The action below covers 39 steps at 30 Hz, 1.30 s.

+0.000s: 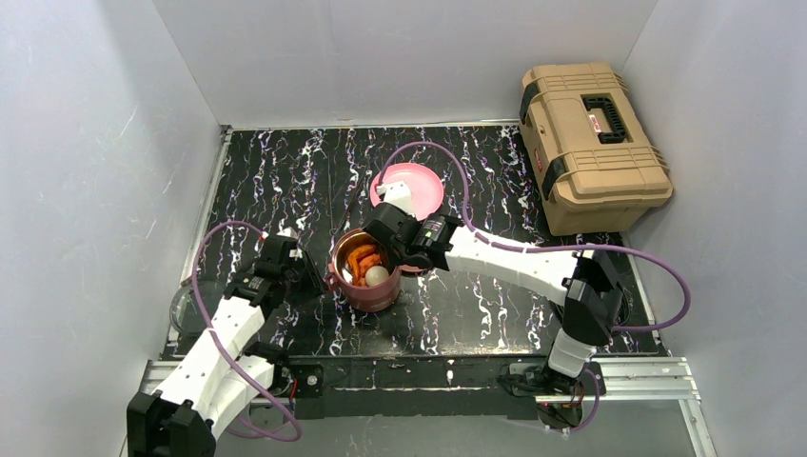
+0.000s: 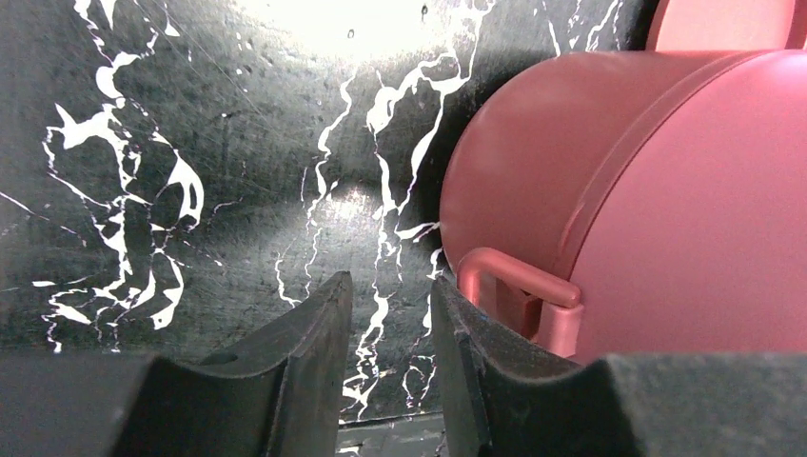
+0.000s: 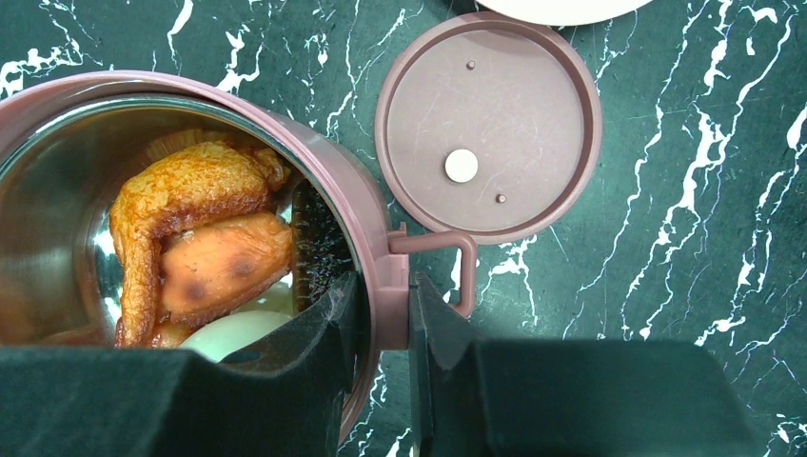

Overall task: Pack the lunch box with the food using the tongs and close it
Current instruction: Close the fastener on the packing box.

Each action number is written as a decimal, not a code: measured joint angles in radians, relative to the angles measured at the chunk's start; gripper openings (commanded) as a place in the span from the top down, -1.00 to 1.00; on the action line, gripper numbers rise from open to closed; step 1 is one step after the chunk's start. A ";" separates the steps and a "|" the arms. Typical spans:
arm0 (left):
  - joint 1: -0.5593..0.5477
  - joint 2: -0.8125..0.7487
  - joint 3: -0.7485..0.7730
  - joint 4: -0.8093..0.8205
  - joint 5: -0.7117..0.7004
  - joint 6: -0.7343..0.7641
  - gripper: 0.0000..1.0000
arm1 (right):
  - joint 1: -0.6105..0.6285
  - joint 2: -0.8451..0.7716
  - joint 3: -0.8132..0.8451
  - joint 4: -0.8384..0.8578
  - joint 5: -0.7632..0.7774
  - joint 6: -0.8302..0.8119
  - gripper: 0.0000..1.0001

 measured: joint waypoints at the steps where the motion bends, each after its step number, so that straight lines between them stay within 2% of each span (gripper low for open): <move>1: 0.000 0.004 -0.008 0.006 0.007 -0.004 0.31 | 0.002 0.000 0.000 0.000 0.003 0.000 0.60; 13: 0.001 0.024 -0.032 0.051 0.050 -0.026 0.27 | 0.032 0.000 0.000 -0.015 0.088 0.001 0.85; 20: 0.000 -0.043 -0.035 0.018 0.026 -0.031 0.19 | 0.062 0.000 0.002 -0.014 0.151 -0.006 0.96; 25: 0.000 -0.090 -0.022 -0.019 0.011 -0.030 0.15 | 0.074 0.000 0.016 -0.021 0.169 -0.017 0.97; 39: 0.001 -0.029 -0.004 -0.015 0.027 -0.030 0.16 | 0.076 0.000 0.024 -0.026 0.171 -0.040 0.97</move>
